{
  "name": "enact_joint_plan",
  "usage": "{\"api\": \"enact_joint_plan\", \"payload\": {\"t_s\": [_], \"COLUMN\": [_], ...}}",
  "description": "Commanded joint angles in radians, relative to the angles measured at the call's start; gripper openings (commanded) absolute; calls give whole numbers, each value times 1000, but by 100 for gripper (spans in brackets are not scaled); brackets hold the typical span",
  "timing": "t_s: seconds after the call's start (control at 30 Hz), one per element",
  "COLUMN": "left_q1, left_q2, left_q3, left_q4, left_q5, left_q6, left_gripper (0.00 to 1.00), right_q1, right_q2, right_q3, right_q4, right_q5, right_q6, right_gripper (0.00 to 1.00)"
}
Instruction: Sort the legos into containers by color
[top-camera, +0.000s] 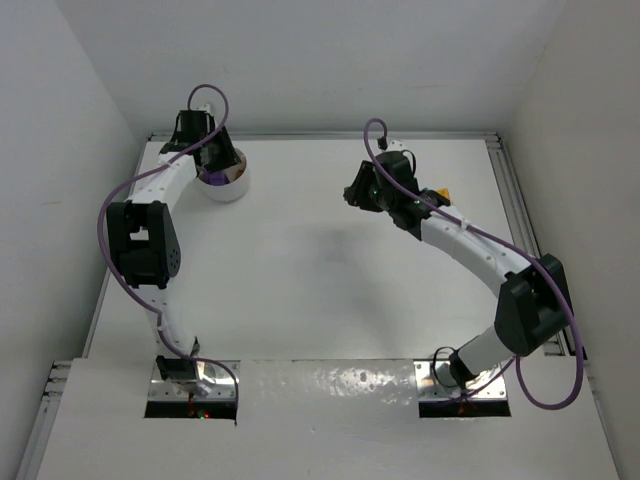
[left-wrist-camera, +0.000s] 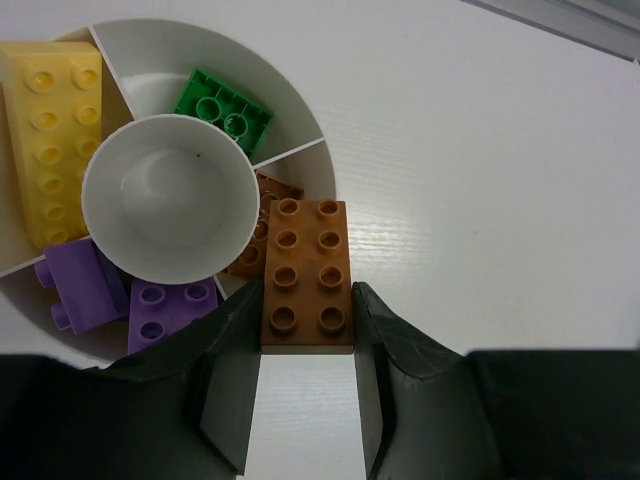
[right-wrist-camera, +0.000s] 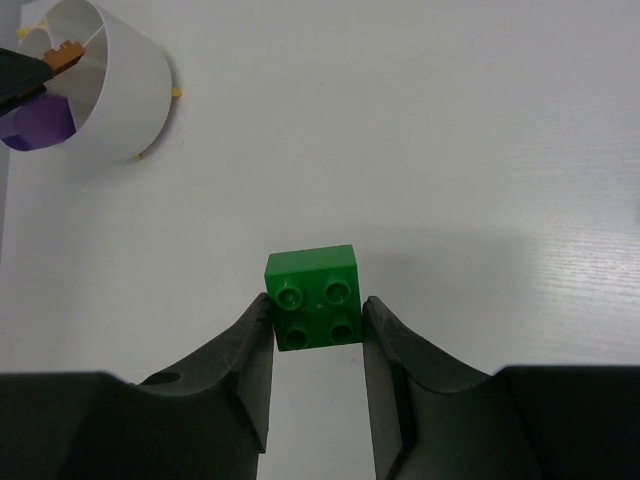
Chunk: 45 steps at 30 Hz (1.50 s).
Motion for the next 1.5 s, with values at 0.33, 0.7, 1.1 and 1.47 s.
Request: {"api": "enact_joint_plan", "payload": {"t_s": [0.33,0.7,1.1,1.47], "left_q1": [-1,-1,-119,-273], "left_q2": [6,14,-205,-574], "left_q3": [26,43,-26,-480], "left_q4": [40,60,125,127], "left_q5": [-10,-12,331,717], "left_q6": [24,42,805,1336], "left_gripper": [40,41,40,71], "right_q1": [8,9,31,111], "right_q2": [-59,-81,-70,-38], "right_q3": [9,-8,52,78], "right_q4": [27,29,-6,55], "right_q5": [-7,0,-58,-170], "right_q6": [-25,-37,-152,-88], "right_gripper": [0,0,0,0]}}
